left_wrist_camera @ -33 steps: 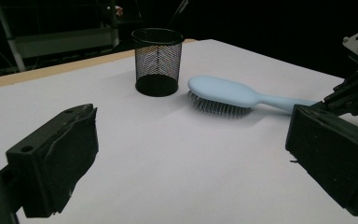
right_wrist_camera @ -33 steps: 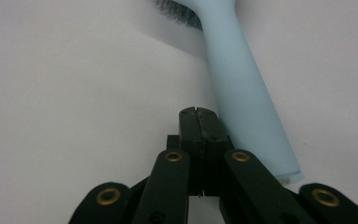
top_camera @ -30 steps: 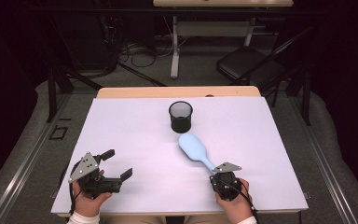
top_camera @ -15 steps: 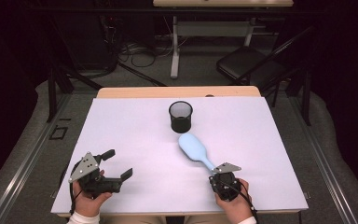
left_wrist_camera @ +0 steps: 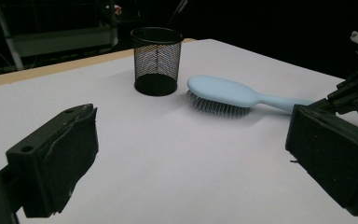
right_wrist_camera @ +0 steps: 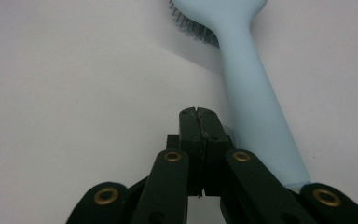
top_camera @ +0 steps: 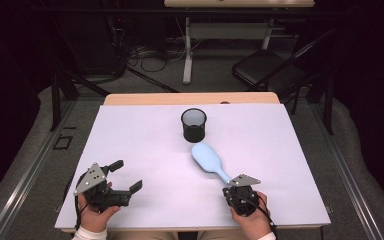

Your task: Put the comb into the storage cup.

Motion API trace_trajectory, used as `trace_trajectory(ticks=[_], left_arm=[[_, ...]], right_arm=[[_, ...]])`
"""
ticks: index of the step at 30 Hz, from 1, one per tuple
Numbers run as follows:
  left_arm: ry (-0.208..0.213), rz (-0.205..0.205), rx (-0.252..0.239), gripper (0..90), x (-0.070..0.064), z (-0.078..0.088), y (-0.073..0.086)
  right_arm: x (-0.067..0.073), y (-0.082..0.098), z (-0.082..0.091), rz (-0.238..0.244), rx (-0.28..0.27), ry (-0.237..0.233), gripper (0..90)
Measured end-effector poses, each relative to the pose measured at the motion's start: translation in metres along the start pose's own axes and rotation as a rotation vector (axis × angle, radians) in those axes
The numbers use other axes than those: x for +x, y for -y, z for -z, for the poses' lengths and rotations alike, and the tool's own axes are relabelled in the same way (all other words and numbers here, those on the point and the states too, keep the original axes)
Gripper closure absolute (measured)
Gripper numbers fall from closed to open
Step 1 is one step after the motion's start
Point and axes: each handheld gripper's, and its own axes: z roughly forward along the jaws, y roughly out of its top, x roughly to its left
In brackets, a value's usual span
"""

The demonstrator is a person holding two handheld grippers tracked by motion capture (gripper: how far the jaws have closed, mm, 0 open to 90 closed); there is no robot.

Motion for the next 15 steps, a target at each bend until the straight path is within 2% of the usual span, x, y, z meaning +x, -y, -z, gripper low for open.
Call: trace_trajectory(ticks=[4,15], left_arm=[[-0.003,0.0,0.002,2.3,0.0002,0.0002,-0.0001],[-0.004,-0.001,0.003,2.3,0.0004,0.0003,0.0]], right_arm=[[-0.0011,-0.0016,0.0031,0.007,-0.013,-0.006,86.5],[-0.0055,-0.0035,0.0092,-0.016,-0.044,-0.012,80.7]])
